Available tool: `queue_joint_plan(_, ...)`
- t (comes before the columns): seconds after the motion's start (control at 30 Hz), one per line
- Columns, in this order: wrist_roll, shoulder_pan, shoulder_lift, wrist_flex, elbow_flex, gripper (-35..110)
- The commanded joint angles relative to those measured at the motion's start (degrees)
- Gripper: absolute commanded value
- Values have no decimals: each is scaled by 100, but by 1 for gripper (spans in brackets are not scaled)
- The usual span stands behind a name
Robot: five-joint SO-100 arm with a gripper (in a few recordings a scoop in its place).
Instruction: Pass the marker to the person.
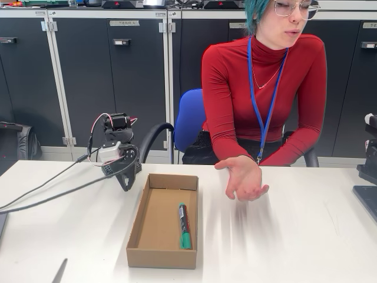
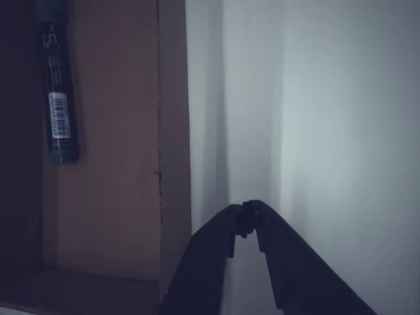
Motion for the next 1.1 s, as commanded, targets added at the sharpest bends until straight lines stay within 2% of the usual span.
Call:
queue_joint_plan(0.0,211,-202,-580,-167,-1222,-5)
queue_joint_plan(0.17,598,-193,-1617,-316,-2566,-5)
queue_joint_plan(0.43,1538,-193,-2909,-1934,-4166,-5)
queue_joint_plan(0.57,1960,-255,-3586,-2417,-5115,-5)
queue_joint_plan(0.83,2619,-510,-4658,-2900,-6662,-5)
queue_joint_plan(1.07,2505,-1512,-5353,-2830,-7242,-5)
